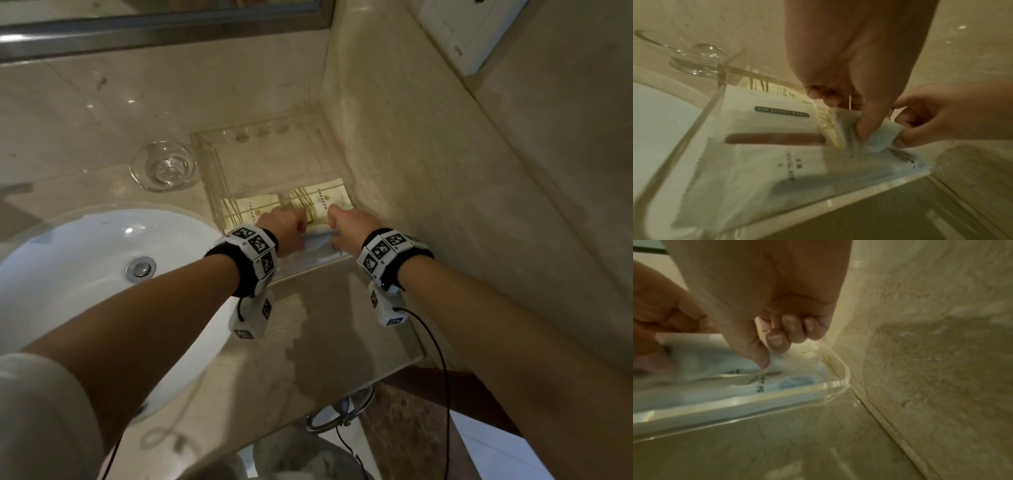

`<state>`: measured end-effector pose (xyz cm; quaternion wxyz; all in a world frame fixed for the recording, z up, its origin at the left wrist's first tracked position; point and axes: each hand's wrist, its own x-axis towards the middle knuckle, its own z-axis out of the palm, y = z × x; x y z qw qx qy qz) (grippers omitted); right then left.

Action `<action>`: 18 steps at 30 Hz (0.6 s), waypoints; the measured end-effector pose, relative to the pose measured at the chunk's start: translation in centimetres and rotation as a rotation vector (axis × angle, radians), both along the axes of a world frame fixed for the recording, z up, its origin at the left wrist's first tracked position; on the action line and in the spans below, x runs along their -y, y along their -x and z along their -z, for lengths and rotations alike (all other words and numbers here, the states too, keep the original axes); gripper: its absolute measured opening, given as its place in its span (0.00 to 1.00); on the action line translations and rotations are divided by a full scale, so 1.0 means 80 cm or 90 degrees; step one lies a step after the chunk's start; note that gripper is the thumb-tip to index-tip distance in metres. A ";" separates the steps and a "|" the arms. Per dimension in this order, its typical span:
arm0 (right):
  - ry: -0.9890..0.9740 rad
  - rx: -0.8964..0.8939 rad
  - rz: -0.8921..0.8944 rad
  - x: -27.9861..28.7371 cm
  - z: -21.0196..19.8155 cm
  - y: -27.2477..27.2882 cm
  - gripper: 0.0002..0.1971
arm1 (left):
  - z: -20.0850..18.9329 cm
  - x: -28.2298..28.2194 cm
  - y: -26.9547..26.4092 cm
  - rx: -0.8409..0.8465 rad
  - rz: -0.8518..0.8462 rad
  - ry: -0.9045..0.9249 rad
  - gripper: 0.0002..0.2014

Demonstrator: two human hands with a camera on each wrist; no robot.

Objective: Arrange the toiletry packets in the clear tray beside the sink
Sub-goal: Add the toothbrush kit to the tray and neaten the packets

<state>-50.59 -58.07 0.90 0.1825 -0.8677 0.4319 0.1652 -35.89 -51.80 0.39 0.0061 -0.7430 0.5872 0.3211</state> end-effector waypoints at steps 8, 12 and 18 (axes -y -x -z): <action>0.039 0.064 0.053 0.008 -0.005 0.004 0.07 | -0.010 0.003 -0.001 -0.059 -0.042 0.094 0.11; 0.057 0.046 0.030 0.003 0.001 -0.001 0.06 | 0.000 0.001 -0.005 -0.028 -0.030 0.068 0.14; 0.092 0.145 -0.001 0.009 0.016 0.001 0.12 | 0.007 -0.006 -0.012 -0.013 0.047 0.112 0.17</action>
